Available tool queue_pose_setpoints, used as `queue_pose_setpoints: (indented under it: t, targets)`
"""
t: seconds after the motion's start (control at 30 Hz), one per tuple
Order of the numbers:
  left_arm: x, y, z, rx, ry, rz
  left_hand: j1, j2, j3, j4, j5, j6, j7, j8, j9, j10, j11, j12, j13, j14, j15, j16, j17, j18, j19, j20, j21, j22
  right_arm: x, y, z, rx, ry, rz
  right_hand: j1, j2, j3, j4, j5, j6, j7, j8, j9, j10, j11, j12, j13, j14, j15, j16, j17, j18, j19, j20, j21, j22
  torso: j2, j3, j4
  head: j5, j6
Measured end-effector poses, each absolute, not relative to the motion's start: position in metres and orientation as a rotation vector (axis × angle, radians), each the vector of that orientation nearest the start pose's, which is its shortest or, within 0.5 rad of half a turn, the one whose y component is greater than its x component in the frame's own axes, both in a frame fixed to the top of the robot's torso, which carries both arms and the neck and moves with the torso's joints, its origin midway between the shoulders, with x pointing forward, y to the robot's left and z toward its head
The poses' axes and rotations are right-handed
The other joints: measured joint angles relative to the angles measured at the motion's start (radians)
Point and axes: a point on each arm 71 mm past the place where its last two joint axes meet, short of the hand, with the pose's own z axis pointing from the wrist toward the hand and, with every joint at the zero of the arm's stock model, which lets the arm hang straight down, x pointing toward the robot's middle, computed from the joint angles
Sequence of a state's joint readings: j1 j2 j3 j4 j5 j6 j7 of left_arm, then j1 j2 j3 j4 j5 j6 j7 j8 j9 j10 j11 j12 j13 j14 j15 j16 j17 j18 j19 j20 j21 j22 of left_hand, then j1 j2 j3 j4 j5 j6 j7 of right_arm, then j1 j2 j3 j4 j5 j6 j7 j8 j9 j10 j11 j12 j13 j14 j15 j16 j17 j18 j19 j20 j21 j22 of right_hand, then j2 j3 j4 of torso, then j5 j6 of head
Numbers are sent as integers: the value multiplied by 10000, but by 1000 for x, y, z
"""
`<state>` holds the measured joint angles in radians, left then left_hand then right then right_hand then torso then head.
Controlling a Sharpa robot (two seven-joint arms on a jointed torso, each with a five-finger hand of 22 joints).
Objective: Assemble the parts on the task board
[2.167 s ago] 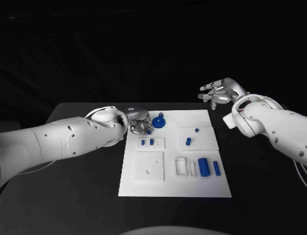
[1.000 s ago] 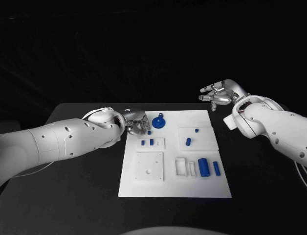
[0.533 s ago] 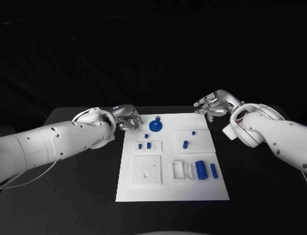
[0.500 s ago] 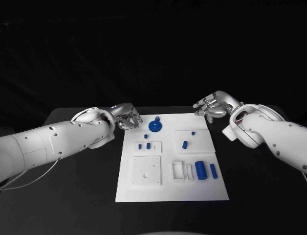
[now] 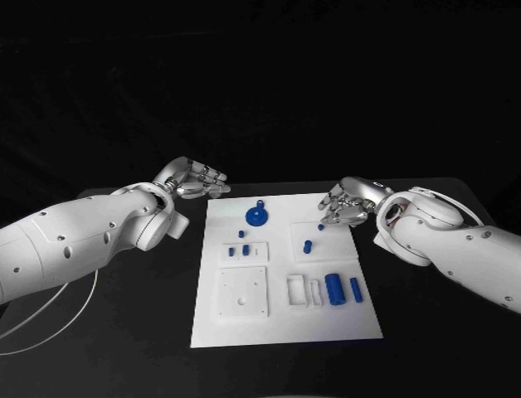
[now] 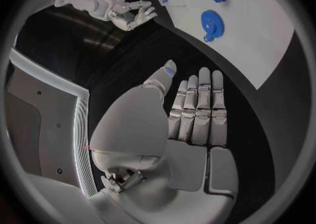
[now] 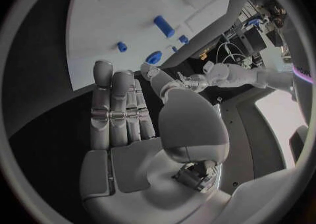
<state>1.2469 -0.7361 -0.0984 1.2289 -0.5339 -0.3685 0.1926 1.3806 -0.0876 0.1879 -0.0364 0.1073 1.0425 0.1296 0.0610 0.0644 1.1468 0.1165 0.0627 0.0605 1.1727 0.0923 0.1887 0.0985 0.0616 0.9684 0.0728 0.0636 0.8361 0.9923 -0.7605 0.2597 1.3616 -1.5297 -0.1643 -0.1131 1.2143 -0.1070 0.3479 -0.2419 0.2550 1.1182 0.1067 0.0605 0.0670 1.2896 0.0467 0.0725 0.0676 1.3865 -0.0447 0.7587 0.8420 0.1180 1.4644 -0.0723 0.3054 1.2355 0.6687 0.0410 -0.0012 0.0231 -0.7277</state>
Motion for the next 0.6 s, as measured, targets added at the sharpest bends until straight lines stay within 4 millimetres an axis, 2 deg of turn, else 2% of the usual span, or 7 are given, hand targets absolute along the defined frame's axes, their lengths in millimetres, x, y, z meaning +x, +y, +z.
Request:
queue_pose_setpoints:
  t: [0.07,0.13,0.17,0.23,0.27,0.4,0.6]
  targets:
    - [540,242,-193,-7007,15760,-10606,79,78,-255,-12,0,0,0,0,0,-205,85,0,0,-249,249,-901,-164,-1,-534,264,0,-985,512,-215,-206,-461,17317,5767,32,-52,49,49,-307,-36,2,0,0,-31,31,0,0,21,21,0,-13,2,22,22,0,-26,0,0,5,-12,3]
    - [538,240,-193,-7241,15733,-10896,180,180,-559,-24,0,0,0,0,0,-324,101,0,-10,-389,384,-1214,-251,-2,-554,398,0,-2200,511,-213,-209,-717,17302,5475,97,-117,140,140,-464,-50,15,0,0,-91,20,0,0,37,37,0,-35,9,35,35,2,-52,0,-6,6,-13,4]
    - [538,239,-193,-7316,15727,-11003,236,236,-694,-47,0,0,0,0,0,-344,122,0,-11,-479,401,-1248,-265,-1,-402,464,0,-2920,511,-212,-210,-814,17292,5367,97,-117,192,192,-506,-50,15,0,0,-103,32,0,1,37,37,1,-45,9,35,36,26,-53,1,-6,4,-11,5]
    - [537,237,-192,-7450,15709,-11212,268,267,-869,-69,0,0,0,0,-1,-360,137,0,-10,-526,383,-1248,-271,0,-168,474,0,-4094,510,-211,-212,-1015,17263,5128,140,-265,353,270,-525,-50,15,0,0,-103,32,0,1,37,37,1,-49,14,33,37,127,-71,2,-6,0,0,4]
    - [536,236,-192,-7488,15700,-11286,315,314,-890,-89,0,0,0,0,-1,-360,137,0,-10,-526,383,-1248,-271,0,-86,465,0,-4456,510,-210,-213,-1088,17253,5035,149,-275,392,304,-576,-50,15,0,0,-103,32,0,1,37,37,1,-49,15,23,48,148,-72,7,-7,-2,3,4]
    - [535,235,-192,-7615,15660,-11521,312,312,-895,-93,0,1,0,0,-1,-360,137,0,-10,-526,383,-1248,-271,1,137,468,0,-5442,509,-208,-218,-1359,17234,4697,163,-366,680,399,-583,-50,15,0,-1,-103,32,0,2,37,37,1,-61,22,22,49,200,-98,15,-6,-9,19,3]
    - [535,234,-191,-7747,15596,-11722,312,312,-936,-135,0,-35,36,0,-1,-433,211,0,-10,-582,439,-1248,-276,-1,331,491,56,-6215,508,-203,-225,-1631,17228,4391,175,-459,891,506,-583,-50,15,0,-1,-102,32,0,2,37,37,1,-69,28,21,49,265,-141,22,7,-12,48,-20]
